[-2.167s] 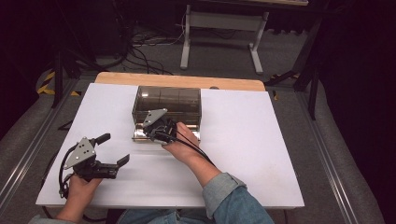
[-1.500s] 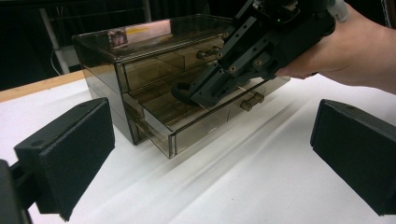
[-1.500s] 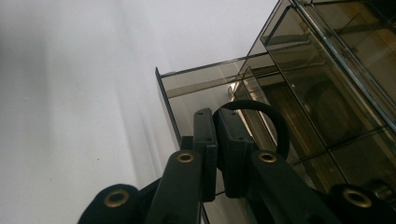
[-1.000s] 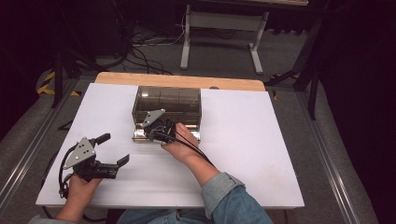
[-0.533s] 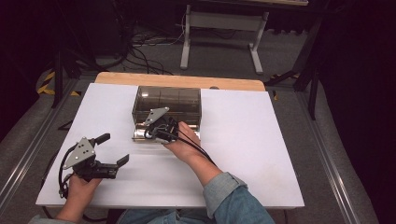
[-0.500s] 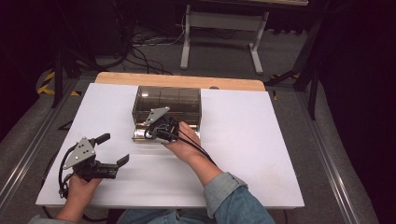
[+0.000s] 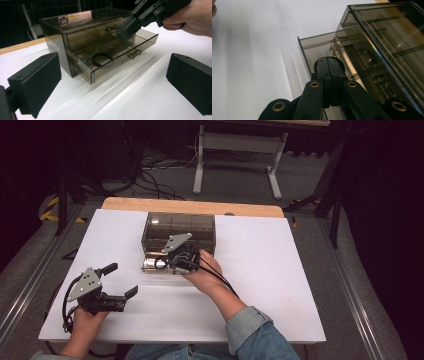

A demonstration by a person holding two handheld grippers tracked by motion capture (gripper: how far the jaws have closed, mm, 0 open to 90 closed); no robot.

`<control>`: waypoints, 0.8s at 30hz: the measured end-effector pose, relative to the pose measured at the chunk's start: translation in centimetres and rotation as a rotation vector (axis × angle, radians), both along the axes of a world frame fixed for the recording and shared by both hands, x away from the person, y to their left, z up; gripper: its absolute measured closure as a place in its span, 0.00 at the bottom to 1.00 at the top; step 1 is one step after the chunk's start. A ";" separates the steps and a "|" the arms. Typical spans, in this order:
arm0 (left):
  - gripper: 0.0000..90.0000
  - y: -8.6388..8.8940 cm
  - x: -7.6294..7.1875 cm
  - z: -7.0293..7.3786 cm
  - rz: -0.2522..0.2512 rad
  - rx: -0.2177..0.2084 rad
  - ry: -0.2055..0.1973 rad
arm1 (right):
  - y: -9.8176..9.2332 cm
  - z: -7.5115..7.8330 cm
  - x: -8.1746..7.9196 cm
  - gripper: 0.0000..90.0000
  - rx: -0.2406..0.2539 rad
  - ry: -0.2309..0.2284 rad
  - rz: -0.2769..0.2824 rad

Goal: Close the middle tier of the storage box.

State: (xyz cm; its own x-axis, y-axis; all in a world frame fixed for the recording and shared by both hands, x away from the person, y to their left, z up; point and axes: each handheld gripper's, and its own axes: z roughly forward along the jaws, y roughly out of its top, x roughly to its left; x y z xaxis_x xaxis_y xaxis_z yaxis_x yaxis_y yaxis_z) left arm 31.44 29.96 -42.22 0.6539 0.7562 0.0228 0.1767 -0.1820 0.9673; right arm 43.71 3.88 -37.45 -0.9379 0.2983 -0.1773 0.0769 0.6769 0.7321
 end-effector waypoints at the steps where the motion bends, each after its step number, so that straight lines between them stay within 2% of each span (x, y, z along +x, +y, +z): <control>1: 0.01 0.0 0.0 0.0 0.001 -0.001 0.000 | -0.2 0.1 0.0 1.00 0.002 0.002 0.000; 8: 0.01 0.0 0.1 0.0 -0.001 0.006 -0.002 | -1.4 0.7 -0.4 1.00 0.004 0.007 0.021; 12: 0.00 -0.1 0.0 0.0 0.001 -0.004 0.000 | -1.9 0.7 -0.8 1.00 -0.013 0.007 0.033; 15: 0.01 -0.1 0.0 0.0 -0.003 0.009 -0.002 | -2.1 0.6 -0.9 1.00 -0.025 0.005 0.035; 24: 0.01 -0.1 0.1 0.0 -0.001 0.006 -0.001 | -3.3 0.6 -1.4 1.00 -0.032 0.003 0.029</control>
